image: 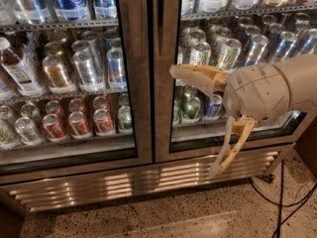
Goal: Open left fridge door
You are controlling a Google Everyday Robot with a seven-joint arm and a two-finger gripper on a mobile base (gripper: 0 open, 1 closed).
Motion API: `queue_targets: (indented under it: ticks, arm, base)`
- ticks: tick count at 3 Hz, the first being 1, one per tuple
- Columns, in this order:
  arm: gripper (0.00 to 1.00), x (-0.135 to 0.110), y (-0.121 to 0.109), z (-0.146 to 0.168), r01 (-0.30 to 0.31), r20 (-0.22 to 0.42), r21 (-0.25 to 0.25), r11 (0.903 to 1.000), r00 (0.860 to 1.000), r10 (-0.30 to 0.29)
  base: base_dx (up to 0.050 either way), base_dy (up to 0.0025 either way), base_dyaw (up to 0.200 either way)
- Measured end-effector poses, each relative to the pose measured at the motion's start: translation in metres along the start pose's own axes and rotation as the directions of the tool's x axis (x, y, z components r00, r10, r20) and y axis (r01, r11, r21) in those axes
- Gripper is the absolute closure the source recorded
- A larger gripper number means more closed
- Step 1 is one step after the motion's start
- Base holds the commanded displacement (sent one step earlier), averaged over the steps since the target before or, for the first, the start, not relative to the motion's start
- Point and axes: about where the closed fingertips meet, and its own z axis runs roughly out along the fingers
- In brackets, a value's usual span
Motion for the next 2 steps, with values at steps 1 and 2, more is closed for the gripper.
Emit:
queue_targets:
  ticks: [1,2]
  arm:
    - [0.00,0.0006,-0.0012,-0.0001,-0.014,0.063,0.061,0.9981,0.998,0.010]
    - [0.00,-0.0010,-0.0006,-0.0047,-0.015,0.093,0.195,0.9807,0.996,-0.003]
  base:
    - [0.000,0.00000,0.000]
    - [0.000,0.00000,0.000]
